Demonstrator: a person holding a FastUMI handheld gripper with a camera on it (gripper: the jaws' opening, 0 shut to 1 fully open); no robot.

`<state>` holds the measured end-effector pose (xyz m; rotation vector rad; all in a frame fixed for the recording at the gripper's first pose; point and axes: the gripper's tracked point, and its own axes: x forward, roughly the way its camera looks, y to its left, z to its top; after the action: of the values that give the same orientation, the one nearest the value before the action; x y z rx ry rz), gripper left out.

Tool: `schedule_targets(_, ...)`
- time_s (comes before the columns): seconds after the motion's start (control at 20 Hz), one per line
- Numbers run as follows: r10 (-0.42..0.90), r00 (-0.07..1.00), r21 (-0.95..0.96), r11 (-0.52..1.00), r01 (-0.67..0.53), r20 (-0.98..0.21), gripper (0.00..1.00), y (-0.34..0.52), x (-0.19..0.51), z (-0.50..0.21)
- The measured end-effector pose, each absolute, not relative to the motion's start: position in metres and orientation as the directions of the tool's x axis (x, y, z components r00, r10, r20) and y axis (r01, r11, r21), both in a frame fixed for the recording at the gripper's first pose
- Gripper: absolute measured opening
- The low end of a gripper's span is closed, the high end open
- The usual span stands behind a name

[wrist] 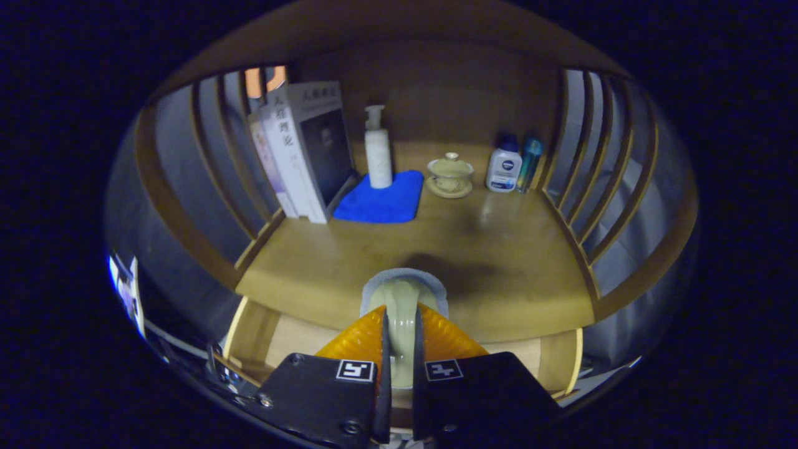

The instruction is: Pull open the drawer, take out the items inside it, and place them on the countertop above the cabinet.

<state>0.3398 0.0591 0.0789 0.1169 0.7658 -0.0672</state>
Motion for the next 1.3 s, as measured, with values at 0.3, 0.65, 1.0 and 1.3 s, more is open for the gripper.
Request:
schedule_targets(0.3, -0.041, 0.717, 0.129, 0.975, 0.180, -0.696, 0.17, 0.047, 0.380, 0.071)
schedule_targets(0.65, -0.078, 0.720, 0.108, 0.972, 0.209, -0.689, 0.17, 0.045, 0.405, 0.059)
schedule_targets(1.0, -0.066, 0.739, 0.081, 0.984, 0.161, -0.671, 0.54, 0.050, 0.413, 0.043)
schedule_targets(1.3, -0.083, 0.837, 0.073, 0.987, 0.145, -0.540, 0.81, 0.046, 0.405, 0.068)
